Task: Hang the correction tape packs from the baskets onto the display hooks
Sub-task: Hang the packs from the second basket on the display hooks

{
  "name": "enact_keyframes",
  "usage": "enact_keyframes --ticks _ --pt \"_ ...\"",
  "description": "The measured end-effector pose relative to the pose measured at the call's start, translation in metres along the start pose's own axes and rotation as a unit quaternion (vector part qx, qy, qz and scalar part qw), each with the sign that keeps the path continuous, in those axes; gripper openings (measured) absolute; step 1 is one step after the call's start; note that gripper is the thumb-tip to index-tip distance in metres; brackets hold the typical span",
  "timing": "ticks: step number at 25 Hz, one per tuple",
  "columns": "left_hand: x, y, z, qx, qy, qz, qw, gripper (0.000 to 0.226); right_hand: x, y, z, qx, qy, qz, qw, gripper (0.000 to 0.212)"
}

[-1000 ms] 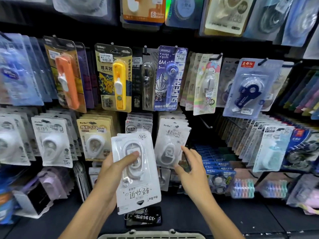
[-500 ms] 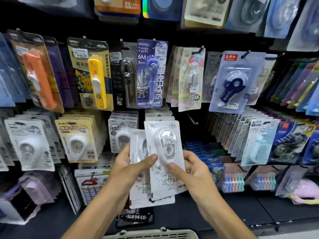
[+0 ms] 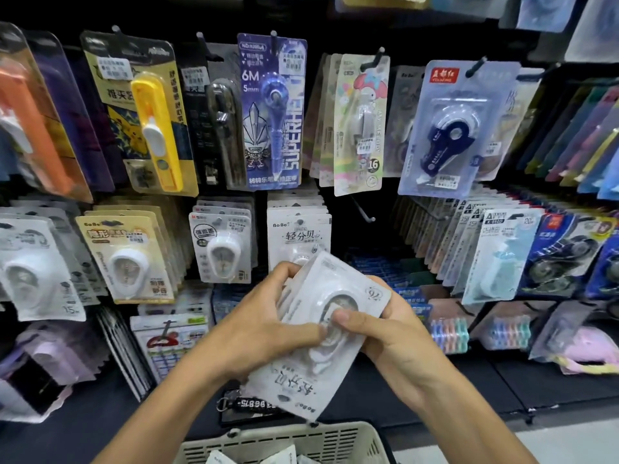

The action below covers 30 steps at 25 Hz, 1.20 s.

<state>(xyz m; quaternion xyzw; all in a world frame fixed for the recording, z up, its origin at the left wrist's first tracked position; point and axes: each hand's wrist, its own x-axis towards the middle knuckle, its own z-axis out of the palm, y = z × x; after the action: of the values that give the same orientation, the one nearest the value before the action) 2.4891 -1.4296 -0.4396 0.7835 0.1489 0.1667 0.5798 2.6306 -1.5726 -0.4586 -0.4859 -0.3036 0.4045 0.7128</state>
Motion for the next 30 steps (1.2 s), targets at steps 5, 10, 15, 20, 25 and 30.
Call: enact_keyframes --ticks 5,10,15,20,25,30 --pt "-0.004 0.015 -0.019 0.084 -0.04 0.009 0.996 0.055 -0.004 0.0 0.002 0.063 0.03 -0.023 0.997 0.059" --pt "-0.005 0.046 -0.027 0.42 -0.072 0.018 0.904 0.059 -0.005 -0.036 -0.02 -0.518 -0.059 -0.099 0.848 0.07" --pt "0.0 0.054 -0.021 0.433 -0.003 0.103 0.896 0.062 -0.007 -0.046 -0.021 -0.488 -0.01 -0.13 0.863 0.06" --pt "-0.001 0.029 -0.017 -0.032 0.19 0.073 0.979 0.087 -0.018 -0.033 -0.015 -0.114 0.101 -0.063 0.986 0.061" --pt "0.009 0.002 0.021 -0.298 0.1 -0.002 0.949 0.054 -0.017 -0.007 0.013 -0.094 0.059 0.006 0.994 0.044" --pt "0.021 -0.005 0.007 -0.349 0.24 0.028 0.905 0.057 -0.008 -0.007 -0.013 -0.035 0.227 -0.041 0.972 0.035"
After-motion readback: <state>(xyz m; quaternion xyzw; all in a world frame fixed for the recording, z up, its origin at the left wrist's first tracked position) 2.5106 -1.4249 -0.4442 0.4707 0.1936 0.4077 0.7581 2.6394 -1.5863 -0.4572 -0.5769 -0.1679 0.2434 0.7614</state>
